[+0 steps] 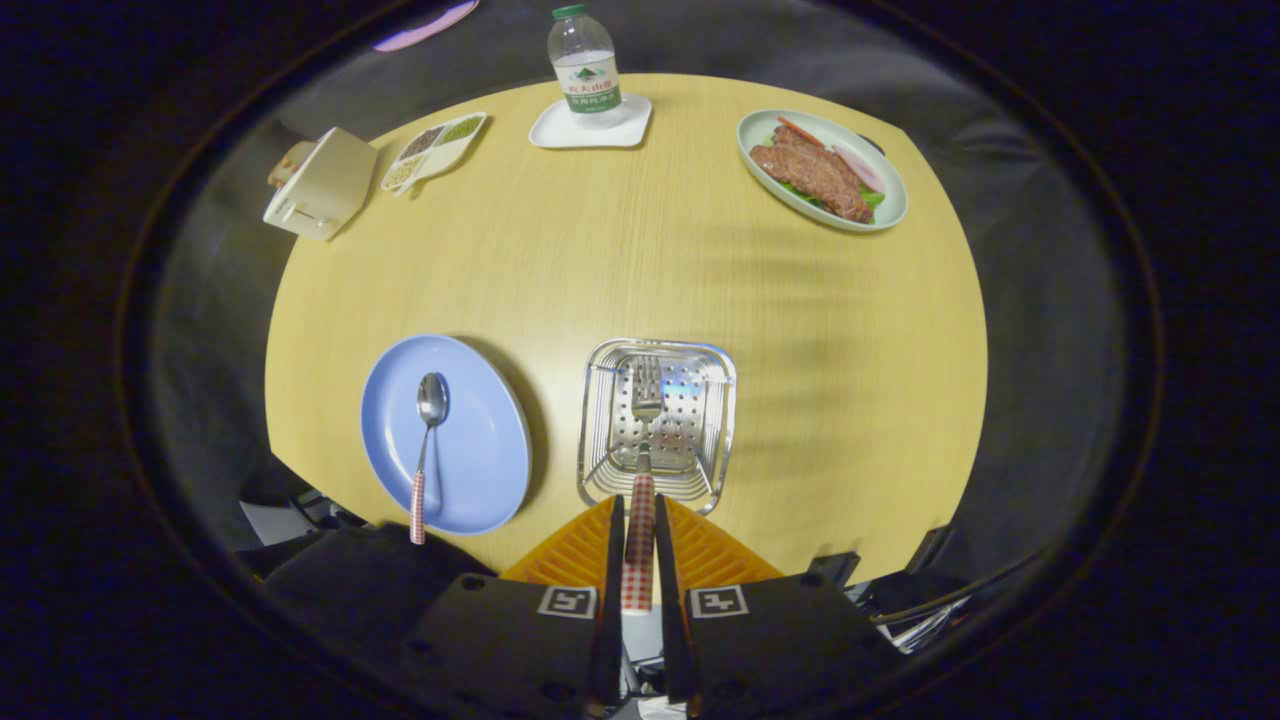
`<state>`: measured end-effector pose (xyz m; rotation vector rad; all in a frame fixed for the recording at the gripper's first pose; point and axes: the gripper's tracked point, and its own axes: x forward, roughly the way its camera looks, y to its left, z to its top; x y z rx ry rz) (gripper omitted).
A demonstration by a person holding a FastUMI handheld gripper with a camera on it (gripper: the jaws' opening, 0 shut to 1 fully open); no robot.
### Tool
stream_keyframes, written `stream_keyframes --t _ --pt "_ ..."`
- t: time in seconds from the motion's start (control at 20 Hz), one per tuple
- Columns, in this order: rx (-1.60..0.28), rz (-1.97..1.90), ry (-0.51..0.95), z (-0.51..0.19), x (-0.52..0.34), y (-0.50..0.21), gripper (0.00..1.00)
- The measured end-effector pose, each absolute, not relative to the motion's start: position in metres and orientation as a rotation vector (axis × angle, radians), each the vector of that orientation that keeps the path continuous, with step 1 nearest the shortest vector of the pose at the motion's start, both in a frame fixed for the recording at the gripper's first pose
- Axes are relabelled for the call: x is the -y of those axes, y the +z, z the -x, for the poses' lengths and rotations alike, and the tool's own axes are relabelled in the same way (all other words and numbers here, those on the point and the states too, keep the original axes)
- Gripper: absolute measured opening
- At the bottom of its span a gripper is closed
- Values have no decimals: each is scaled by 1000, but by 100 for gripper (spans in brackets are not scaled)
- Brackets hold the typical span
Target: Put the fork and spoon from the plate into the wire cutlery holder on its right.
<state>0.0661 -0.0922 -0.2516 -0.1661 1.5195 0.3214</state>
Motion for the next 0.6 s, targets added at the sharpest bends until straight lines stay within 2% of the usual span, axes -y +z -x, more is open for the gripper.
stream_keyframes --t 0.1,0.25,0.3,0.6 --pt "-1458 137 311 -73 91 -246 30" --pt "-1324 40 262 -92 87 -235 85" --pt "-1276 9 243 -96 88 -227 100" --pt "-995 -146 198 -107 78 -175 100"
